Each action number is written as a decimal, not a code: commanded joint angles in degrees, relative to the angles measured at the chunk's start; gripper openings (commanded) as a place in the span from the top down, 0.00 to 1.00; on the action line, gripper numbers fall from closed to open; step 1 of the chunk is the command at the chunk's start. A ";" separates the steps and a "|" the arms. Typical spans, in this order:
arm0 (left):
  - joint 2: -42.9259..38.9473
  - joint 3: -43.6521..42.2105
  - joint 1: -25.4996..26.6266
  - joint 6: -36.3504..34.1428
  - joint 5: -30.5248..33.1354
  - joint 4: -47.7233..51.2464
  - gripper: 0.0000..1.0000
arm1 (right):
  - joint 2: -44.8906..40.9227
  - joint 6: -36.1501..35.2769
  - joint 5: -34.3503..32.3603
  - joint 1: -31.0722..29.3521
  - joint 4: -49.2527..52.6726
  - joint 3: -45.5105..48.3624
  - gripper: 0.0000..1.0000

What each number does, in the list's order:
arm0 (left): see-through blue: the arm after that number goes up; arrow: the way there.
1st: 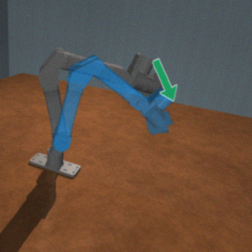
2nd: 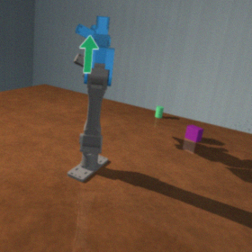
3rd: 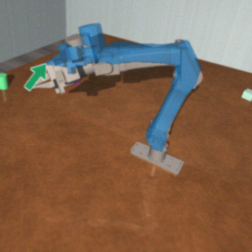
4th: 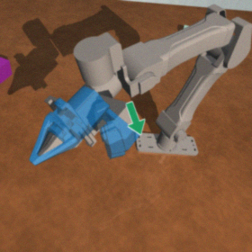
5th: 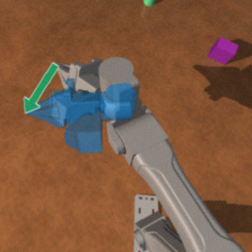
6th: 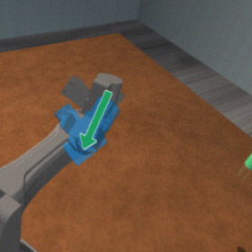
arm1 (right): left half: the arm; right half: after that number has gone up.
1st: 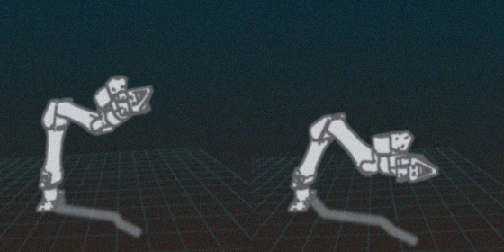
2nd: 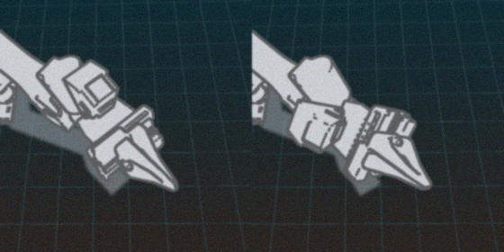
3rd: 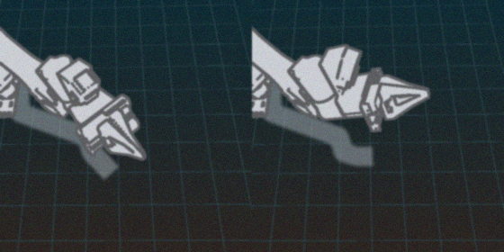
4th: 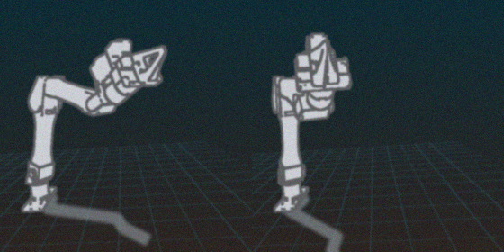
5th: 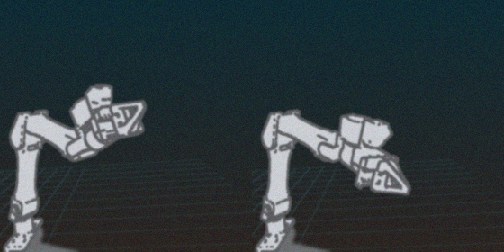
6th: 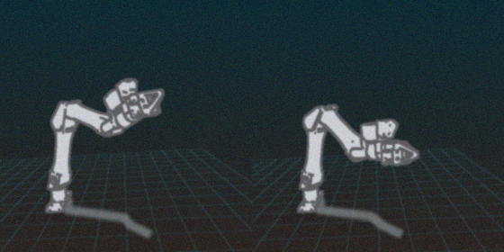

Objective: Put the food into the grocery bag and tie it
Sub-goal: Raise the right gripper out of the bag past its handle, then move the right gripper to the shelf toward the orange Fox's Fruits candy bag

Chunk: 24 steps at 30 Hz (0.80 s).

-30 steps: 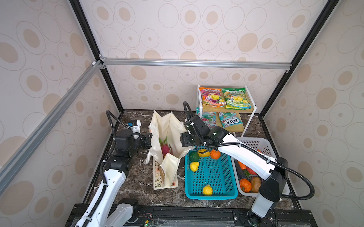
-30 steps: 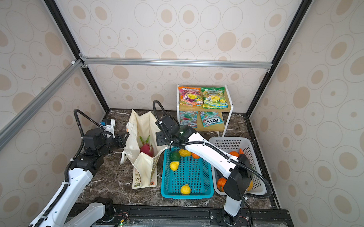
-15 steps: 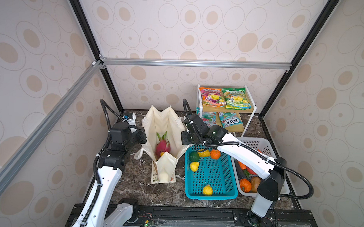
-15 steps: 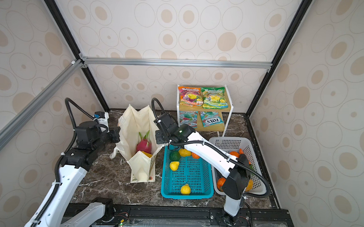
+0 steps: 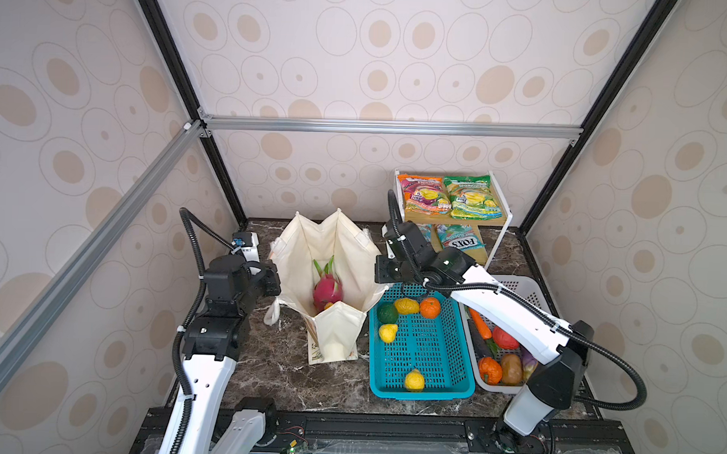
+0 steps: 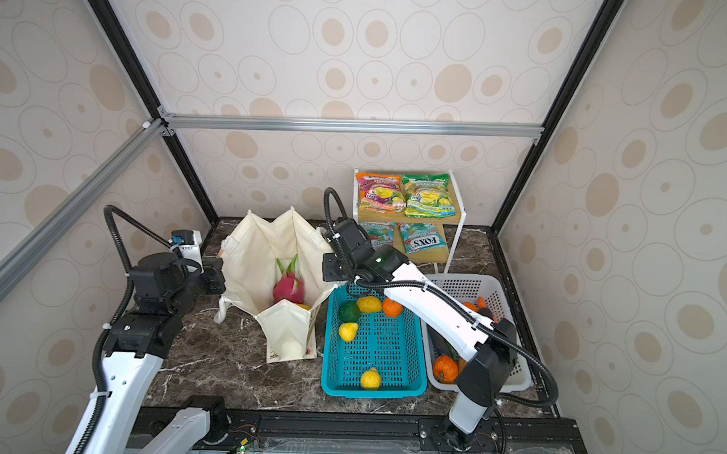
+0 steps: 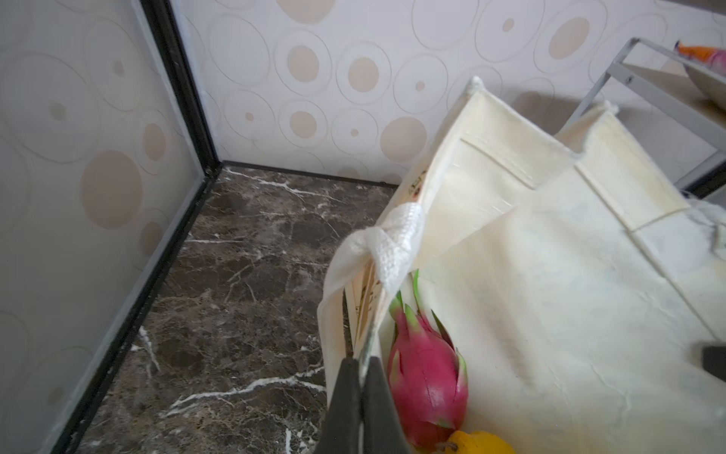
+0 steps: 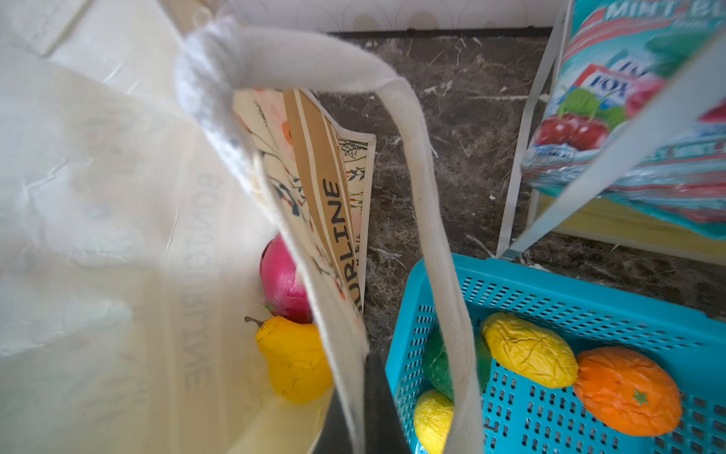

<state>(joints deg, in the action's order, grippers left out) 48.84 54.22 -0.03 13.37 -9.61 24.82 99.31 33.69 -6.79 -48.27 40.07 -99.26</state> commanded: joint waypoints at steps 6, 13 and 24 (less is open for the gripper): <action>5.74 -3.36 -0.58 1.62 -7.01 -6.01 1.00 | 2.94 2.55 -0.03 -0.16 -0.03 -2.09 0.76; 3.71 -3.82 -0.58 0.82 -6.50 -6.19 1.00 | -1.12 -0.15 -12.88 -0.01 9.58 -11.61 0.00; 1.29 -5.63 -0.58 2.37 -8.35 -7.76 1.00 | -11.09 -9.11 -0.30 13.55 4.71 -17.63 0.00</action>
<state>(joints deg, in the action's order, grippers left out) 51.33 48.58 -0.32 15.38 -16.53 18.76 87.66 26.15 -10.92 -38.04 44.23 -114.76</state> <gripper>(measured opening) 0.048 0.998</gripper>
